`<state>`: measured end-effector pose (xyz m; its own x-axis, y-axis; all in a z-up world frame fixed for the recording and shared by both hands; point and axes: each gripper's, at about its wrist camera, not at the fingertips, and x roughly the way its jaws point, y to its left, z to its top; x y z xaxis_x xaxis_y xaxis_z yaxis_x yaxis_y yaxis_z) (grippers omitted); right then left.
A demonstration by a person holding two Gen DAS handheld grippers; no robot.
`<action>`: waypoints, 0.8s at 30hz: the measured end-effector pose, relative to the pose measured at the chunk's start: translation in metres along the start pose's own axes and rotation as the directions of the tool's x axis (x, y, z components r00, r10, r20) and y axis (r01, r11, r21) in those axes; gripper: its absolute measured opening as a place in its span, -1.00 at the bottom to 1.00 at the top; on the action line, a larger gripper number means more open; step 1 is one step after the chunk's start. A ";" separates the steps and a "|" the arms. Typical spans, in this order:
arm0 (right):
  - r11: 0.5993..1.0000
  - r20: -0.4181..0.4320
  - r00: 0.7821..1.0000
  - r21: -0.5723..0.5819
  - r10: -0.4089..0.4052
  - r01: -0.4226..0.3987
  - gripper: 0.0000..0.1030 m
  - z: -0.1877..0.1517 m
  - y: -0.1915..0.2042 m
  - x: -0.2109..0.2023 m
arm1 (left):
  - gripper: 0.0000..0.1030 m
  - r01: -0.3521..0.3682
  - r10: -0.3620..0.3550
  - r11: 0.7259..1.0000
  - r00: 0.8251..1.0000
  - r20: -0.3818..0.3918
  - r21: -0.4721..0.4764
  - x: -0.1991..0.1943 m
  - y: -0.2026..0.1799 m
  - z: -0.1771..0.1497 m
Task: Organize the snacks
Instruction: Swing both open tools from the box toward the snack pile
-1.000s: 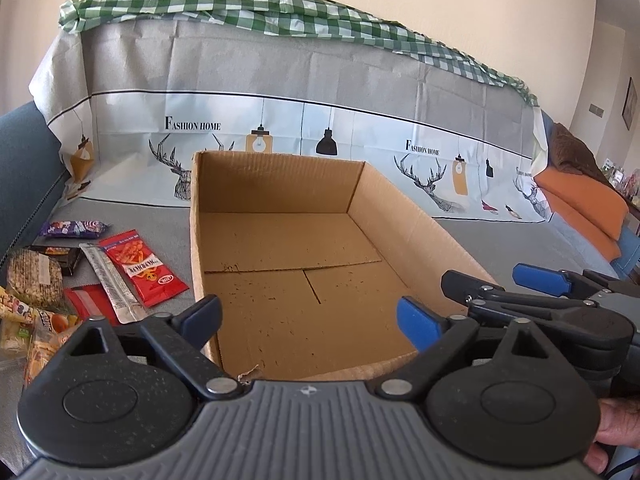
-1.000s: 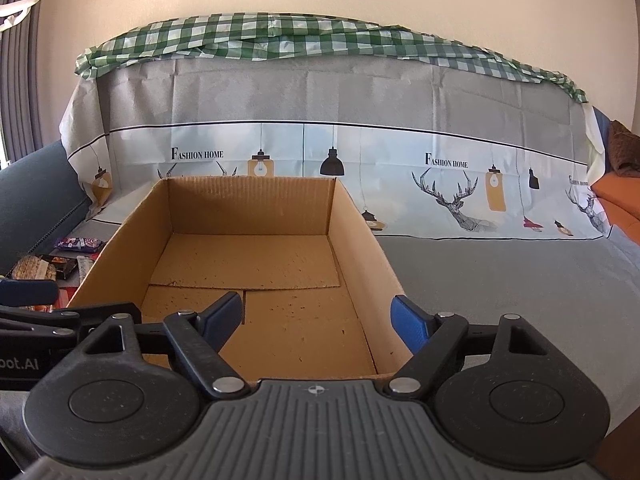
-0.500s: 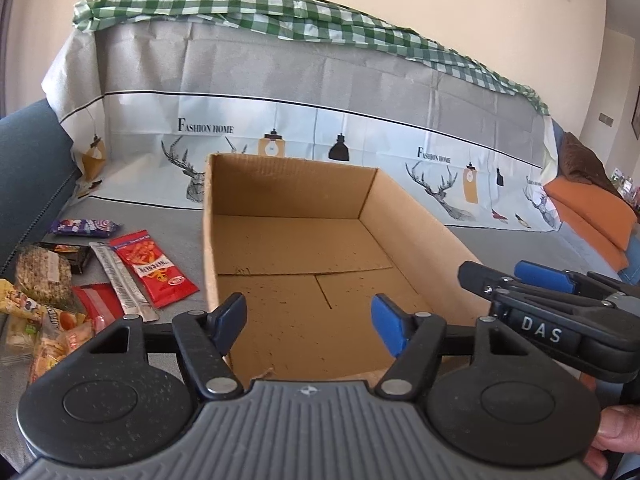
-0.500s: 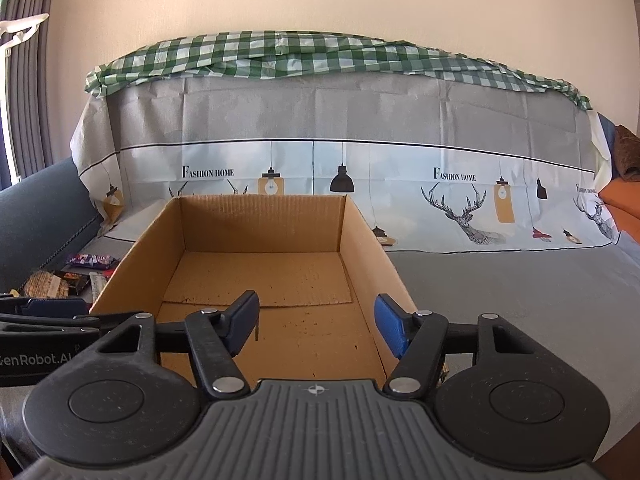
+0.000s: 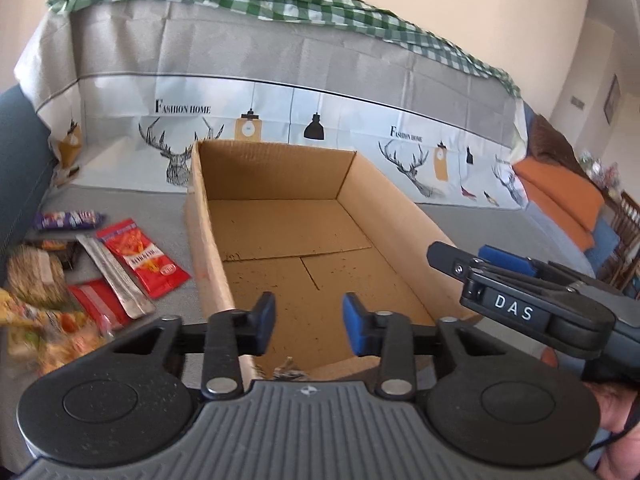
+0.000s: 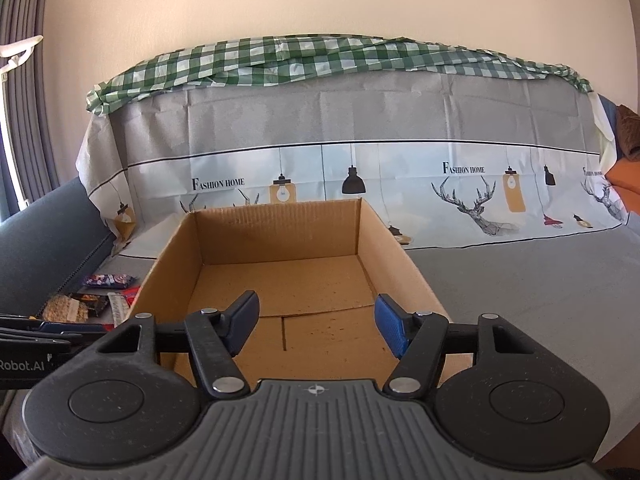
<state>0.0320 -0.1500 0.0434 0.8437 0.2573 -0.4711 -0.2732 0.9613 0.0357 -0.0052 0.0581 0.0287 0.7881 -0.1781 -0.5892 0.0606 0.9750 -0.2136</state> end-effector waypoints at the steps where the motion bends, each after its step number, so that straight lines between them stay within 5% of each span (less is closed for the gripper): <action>1: 1.000 0.001 1.000 0.004 0.007 -0.007 0.29 0.000 0.003 0.000 | -0.34 0.000 0.000 1.000 1.000 0.000 0.022 -0.003 0.002 0.001; 14: 0.990 -0.006 0.990 0.021 0.141 -0.140 0.29 0.004 0.049 -0.004 | -0.48 -0.043 0.046 0.965 0.999 -0.003 0.260 -0.034 0.070 -0.015; 19: 0.974 0.007 0.975 -0.033 0.224 -0.224 -0.01 0.004 0.078 -0.008 | -0.48 -0.077 0.075 0.995 0.997 0.033 0.064 -0.042 0.127 -0.037; 24: 0.946 0.004 0.950 -0.094 0.313 -0.311 -0.19 0.000 0.110 -0.010 | -0.45 -0.132 0.136 0.989 0.988 0.072 -0.068 -0.049 0.152 -0.039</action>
<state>-0.0065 -0.0464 0.0518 0.7179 0.5453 -0.4328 -0.5640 0.8200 0.0975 -0.0580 0.2100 -0.0050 0.8309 -0.0334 -0.5554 -0.0856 0.9786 -0.1869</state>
